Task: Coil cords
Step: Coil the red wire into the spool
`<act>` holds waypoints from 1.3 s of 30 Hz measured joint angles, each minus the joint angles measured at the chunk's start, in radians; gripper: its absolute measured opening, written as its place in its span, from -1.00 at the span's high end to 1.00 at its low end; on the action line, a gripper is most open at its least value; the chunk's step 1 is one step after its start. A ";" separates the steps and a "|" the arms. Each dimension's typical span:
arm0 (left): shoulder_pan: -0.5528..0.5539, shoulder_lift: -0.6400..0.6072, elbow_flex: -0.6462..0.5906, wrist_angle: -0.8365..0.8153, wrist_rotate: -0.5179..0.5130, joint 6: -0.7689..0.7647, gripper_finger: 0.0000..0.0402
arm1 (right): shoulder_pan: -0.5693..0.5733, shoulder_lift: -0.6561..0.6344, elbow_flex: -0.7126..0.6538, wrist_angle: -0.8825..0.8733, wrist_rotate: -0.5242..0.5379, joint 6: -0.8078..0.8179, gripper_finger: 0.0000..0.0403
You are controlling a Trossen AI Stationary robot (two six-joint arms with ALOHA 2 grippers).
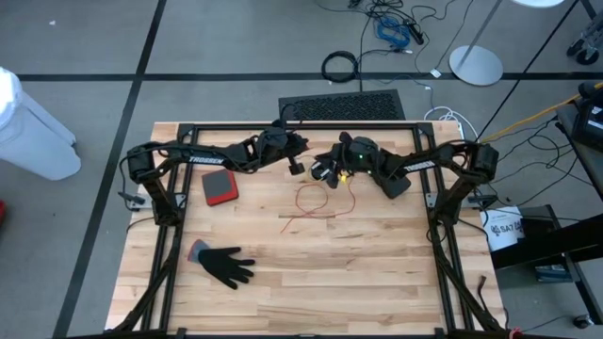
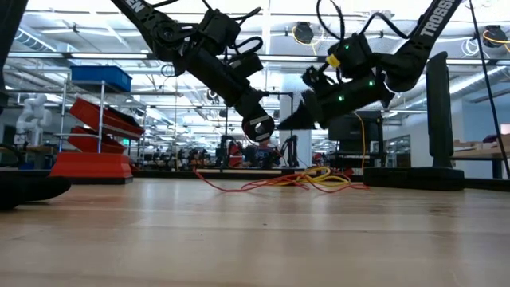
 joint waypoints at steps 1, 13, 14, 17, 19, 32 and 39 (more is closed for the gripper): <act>0.000 0.000 0.000 0.001 0.000 0.000 1.00 | -0.009 0.000 0.000 -0.019 0.000 -0.011 0.86; 0.001 0.000 0.000 0.022 0.023 -0.002 1.00 | -0.089 0.042 0.000 -0.069 -0.122 -0.043 0.35; 0.001 0.000 0.000 0.022 0.024 -0.002 1.00 | -0.090 0.048 0.000 -0.066 -0.122 -0.045 0.34; 0.000 0.000 0.000 0.022 0.024 -0.002 1.00 | -0.090 0.072 0.000 -0.028 -0.141 -0.046 0.33; 0.000 0.000 0.000 0.022 0.024 -0.002 1.00 | -0.090 0.093 0.004 -0.001 -0.142 -0.046 0.33; 0.000 0.000 0.000 0.021 0.026 -0.008 1.00 | -0.128 0.231 0.116 -0.020 -0.107 -0.042 0.47; 0.000 0.000 0.000 0.020 0.029 -0.008 1.00 | -0.128 0.230 0.117 -0.035 -0.117 -0.069 0.97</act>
